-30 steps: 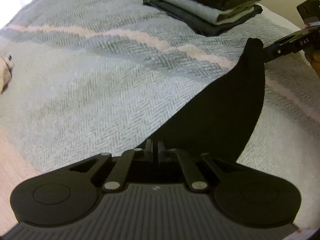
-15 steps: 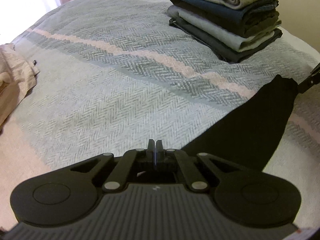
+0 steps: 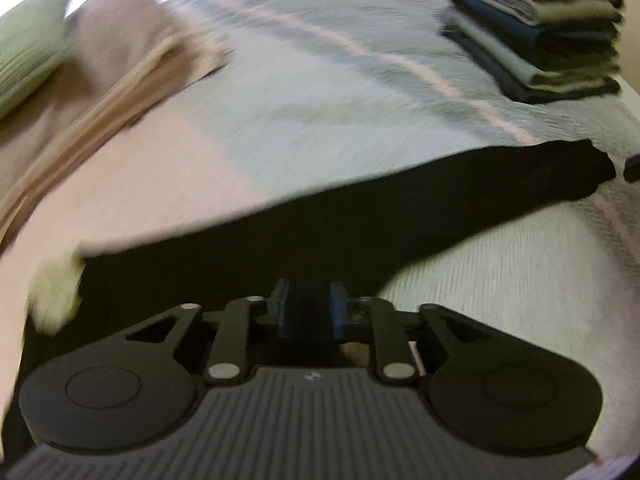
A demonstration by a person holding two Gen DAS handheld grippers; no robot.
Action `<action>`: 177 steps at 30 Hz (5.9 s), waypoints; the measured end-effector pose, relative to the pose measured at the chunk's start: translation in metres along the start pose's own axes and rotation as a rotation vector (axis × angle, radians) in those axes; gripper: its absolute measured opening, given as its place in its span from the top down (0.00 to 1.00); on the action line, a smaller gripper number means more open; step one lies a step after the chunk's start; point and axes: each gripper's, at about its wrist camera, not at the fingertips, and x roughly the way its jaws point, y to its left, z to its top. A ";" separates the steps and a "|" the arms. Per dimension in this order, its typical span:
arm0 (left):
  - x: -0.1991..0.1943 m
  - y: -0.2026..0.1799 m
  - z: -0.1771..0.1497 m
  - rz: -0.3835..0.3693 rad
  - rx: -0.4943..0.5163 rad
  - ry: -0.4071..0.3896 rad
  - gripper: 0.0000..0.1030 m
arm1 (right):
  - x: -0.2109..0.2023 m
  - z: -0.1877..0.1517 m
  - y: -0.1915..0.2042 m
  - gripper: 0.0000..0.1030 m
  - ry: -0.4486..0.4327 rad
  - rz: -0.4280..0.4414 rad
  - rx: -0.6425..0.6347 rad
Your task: Fold large clothes
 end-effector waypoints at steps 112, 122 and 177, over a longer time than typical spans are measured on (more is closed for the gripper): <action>-0.249 0.618 -0.537 0.320 -0.368 0.091 0.02 | 0.328 -0.320 1.020 0.59 -0.043 0.340 -1.322; -0.259 0.622 -0.548 0.339 -0.454 0.059 0.02 | 0.342 -0.298 1.036 0.99 -0.117 0.318 -1.265; -0.128 0.255 -0.256 -0.002 -0.162 0.026 0.02 | 0.233 -0.051 0.355 0.89 -0.372 -0.028 0.246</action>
